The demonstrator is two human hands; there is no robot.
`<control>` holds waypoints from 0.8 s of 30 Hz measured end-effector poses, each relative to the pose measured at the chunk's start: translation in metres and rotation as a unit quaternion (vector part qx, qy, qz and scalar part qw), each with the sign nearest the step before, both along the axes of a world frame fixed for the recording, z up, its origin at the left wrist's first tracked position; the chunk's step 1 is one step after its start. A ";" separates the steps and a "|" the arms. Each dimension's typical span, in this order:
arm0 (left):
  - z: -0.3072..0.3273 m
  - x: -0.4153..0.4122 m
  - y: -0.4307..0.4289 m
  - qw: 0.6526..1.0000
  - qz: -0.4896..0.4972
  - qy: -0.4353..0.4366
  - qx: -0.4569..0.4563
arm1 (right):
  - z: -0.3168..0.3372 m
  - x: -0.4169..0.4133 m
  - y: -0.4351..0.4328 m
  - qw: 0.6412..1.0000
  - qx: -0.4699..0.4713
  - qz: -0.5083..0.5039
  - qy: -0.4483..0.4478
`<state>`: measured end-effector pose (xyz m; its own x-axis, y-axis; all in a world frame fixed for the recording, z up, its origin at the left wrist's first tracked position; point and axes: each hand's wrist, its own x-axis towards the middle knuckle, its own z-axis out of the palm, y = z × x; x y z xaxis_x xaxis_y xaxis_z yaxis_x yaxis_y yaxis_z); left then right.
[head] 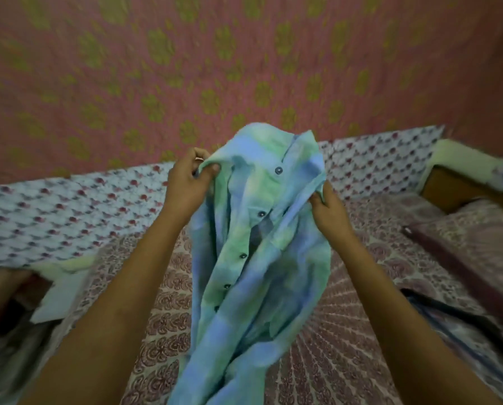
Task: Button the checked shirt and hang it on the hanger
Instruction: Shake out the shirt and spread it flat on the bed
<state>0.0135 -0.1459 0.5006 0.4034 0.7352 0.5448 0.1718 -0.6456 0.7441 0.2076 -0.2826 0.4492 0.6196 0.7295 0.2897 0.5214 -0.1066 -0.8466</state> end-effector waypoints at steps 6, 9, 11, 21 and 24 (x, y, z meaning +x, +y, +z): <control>0.063 -0.023 -0.064 0.995 0.060 -0.026 0.081 | 0.061 -0.016 -0.066 0.995 0.092 0.023 -0.040; 0.092 -0.037 -0.096 0.986 0.110 -0.066 0.109 | 0.083 -0.009 -0.085 0.988 0.084 -0.041 -0.126; 0.106 -0.045 -0.113 0.979 0.135 -0.083 0.127 | 0.096 -0.009 -0.097 0.976 0.108 -0.118 -0.147; 0.139 -0.066 -0.161 0.970 0.140 -0.095 0.177 | -0.016 -0.129 -0.148 0.964 0.247 0.093 -0.012; 0.146 -0.075 -0.167 0.962 0.174 -0.092 0.187 | -0.047 -0.161 -0.156 0.963 0.199 0.141 -0.109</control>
<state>-0.0619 -0.3131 0.6465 0.0389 0.5464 0.8366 0.3134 -0.8017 0.5090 0.0464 -0.4383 0.4018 0.3050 0.6636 0.6831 0.6526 0.3768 -0.6574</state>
